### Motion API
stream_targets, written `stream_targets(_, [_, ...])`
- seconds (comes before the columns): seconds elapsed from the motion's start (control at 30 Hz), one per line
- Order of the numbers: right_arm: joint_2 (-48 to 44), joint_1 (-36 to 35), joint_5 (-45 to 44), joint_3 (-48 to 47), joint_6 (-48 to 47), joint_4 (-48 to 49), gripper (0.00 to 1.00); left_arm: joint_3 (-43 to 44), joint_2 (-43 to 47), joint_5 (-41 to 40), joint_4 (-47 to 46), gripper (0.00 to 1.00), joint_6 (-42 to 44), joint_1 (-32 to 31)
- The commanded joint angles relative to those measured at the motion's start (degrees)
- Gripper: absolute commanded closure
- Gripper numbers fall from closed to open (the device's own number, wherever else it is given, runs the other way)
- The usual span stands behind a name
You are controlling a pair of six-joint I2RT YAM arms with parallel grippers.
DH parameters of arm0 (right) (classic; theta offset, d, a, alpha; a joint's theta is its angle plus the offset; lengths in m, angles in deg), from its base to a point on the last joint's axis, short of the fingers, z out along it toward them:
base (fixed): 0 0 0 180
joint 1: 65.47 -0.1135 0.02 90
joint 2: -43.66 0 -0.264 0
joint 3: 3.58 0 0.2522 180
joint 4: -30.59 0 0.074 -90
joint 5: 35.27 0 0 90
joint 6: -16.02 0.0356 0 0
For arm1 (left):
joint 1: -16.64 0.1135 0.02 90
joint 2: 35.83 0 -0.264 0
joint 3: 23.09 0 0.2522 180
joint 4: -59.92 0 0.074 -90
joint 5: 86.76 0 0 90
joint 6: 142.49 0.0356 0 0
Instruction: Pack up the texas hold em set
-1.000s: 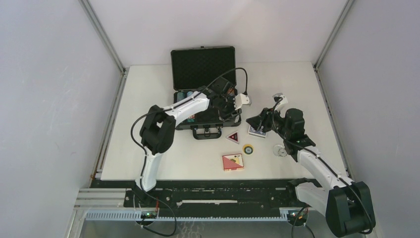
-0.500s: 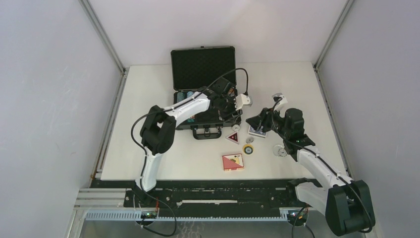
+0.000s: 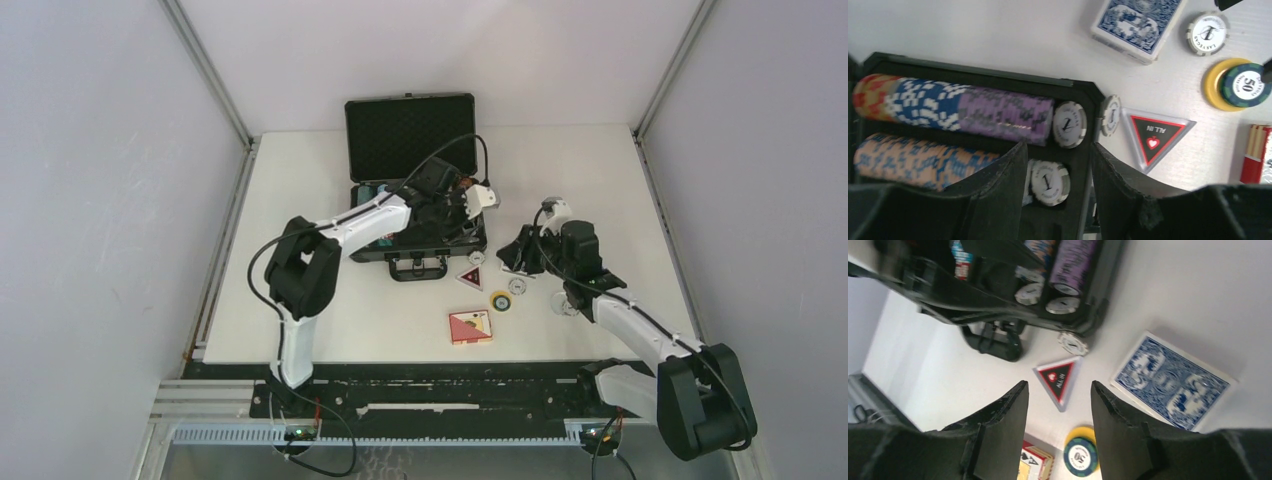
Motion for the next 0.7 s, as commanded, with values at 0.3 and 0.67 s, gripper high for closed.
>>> stream_targets(0.3, [1.0,-7.5,-27.8,-4.8,-0.7,-16.4,0.29,-12.1,14.4,-8.1,-24.9,0.45,-12.9,1.1])
stream_targets(0.67, [5.2,-13.3,-30.8,-6.1,-1.6,-12.5,0.26,-23.6,21.7,-23.7,-38.4,0.41,-23.5,1.1])
